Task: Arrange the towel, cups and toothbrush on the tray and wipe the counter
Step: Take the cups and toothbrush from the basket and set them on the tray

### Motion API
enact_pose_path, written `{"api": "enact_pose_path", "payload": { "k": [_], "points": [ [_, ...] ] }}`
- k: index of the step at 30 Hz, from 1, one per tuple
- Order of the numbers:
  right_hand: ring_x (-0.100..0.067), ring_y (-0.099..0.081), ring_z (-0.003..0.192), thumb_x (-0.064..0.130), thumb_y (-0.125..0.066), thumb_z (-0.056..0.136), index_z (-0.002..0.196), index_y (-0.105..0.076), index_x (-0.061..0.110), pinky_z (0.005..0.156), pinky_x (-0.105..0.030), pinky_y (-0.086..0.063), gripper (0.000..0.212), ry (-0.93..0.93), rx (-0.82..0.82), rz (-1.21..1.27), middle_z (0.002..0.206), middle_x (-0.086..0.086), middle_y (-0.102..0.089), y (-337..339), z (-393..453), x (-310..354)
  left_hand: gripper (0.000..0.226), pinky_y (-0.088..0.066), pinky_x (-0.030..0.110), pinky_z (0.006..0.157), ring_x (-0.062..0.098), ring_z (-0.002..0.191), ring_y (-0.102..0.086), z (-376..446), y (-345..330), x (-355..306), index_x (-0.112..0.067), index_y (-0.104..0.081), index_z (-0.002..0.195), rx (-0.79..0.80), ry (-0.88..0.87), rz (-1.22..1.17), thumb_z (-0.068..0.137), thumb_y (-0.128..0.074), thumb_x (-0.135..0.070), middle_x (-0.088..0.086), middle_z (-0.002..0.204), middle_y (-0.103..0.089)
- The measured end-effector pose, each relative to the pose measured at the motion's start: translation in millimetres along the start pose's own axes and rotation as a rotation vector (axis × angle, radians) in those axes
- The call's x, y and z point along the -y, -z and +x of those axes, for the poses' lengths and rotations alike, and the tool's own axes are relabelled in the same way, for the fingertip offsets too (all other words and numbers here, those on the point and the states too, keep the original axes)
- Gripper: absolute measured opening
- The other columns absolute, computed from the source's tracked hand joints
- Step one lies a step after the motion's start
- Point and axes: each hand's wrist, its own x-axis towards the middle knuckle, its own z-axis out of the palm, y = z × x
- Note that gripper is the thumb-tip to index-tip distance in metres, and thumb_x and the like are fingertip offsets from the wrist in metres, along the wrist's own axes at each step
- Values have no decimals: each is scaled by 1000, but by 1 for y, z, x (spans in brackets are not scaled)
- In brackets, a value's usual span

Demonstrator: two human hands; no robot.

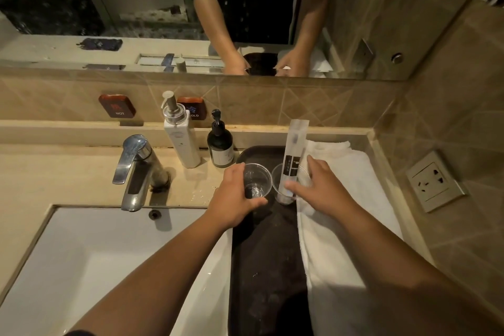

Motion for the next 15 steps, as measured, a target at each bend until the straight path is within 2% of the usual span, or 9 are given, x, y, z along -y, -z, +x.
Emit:
{"api": "enact_pose_path", "payload": {
  "k": [2,4,8,11,15],
  "points": [
    [-25,-45,130,58,-62,83,147,-33,18,103,-41,-42,81,-55,-32,64,149,-6,-40,9,11,0,101,-40,41,108,25,135,-41,1,1,1,-25,-23,149,12,6,-3,71,-83,-48,1,155,-26],
    [-24,-46,131,52,-62,86,149,-33,16,104,-38,-40,78,-102,-37,147,150,-6,-41,17,22,0,105,-38,40,108,25,137,-38,1,2,3,-26,-20,150,17,7,0,70,-83,-51,1,157,-24],
    [-21,-50,127,43,-64,88,146,-39,16,95,-31,-38,69,-132,0,245,144,-4,-50,20,38,4,114,-34,39,110,25,143,-30,2,5,6,-28,-14,152,31,4,13,66,-81,-60,0,161,-17],
    [-15,-57,111,34,-66,88,133,-55,19,85,-29,-40,49,-117,6,325,129,-1,-62,19,42,10,116,-34,38,110,24,143,-30,2,7,9,-30,-13,152,44,7,4,64,-81,-63,-2,161,-17],
    [-15,-61,98,28,-64,90,121,-63,16,73,-26,-42,33,-131,23,348,111,1,-66,15,46,14,115,-36,38,108,24,141,-33,0,7,13,-31,-14,151,45,7,-10,64,-82,-61,-2,159,-21]
  ]
}}
